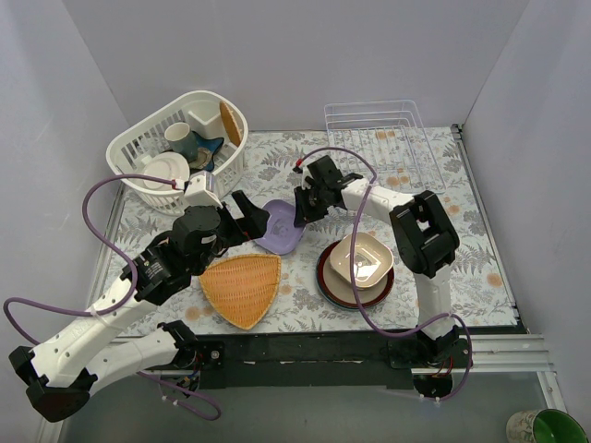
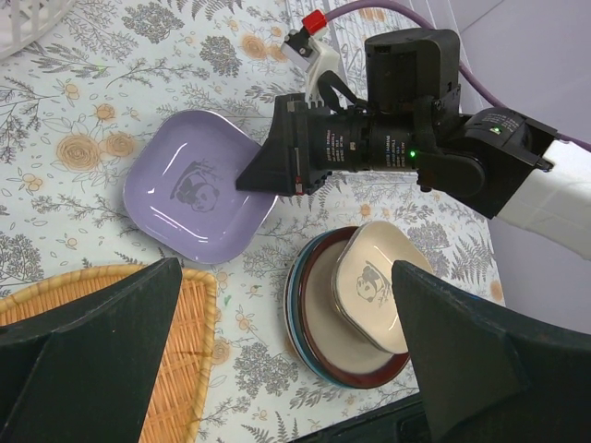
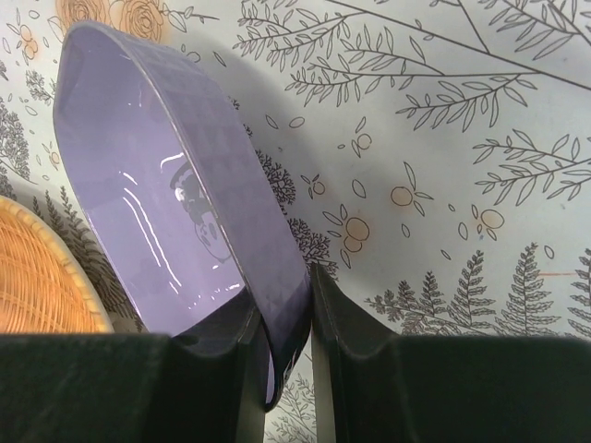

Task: Load the plates into the dish rack
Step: Place the plate at the center of the board, then pick up the plate at the center of the board.

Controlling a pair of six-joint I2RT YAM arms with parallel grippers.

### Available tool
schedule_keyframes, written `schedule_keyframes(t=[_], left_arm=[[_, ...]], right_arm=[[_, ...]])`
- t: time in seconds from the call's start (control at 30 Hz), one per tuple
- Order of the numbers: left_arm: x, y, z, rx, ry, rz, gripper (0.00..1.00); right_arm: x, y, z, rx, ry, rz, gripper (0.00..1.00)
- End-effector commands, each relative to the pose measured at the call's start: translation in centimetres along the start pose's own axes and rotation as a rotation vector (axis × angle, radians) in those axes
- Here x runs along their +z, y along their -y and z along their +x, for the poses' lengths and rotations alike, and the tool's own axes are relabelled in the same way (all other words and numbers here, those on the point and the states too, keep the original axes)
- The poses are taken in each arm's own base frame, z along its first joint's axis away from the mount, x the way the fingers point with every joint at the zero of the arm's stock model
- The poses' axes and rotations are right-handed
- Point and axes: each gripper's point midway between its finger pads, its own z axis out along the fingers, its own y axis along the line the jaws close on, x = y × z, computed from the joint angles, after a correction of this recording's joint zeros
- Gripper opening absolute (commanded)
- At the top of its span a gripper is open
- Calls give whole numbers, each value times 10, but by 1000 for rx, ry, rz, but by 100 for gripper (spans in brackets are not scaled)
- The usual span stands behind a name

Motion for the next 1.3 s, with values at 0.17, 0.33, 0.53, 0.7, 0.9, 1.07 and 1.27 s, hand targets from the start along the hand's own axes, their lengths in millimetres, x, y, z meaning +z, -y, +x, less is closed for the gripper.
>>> schedule_keyframes(t=[0.17,0.33,0.53,0.7,0.9,1.07,1.27], left_arm=[[-4,-7,-3,-5,16,-19,98],[-3,-7,-1,-7,10,-19,98],[-5,-5,-3,-12,15,-12,98],[-4,-6,-2,-7,11,-14,98],[7,2,6,16,-18,7,98],[22,15,18,33,-60,47,98],[33,24,28,29,-76,91,98]], right_arm=[[-6,-8,-25,-43,55,3,48],[-15,-9,-37,-61,83,27,56],[-34,-14,-59,-88,132,55,57],[-75,-31,-89,-129,224,67,57],[-149,-43,-101,-148,338,143,57],[-211,-31,-76,-119,414,273,57],[-261,-10,-26,-36,412,414,58]])
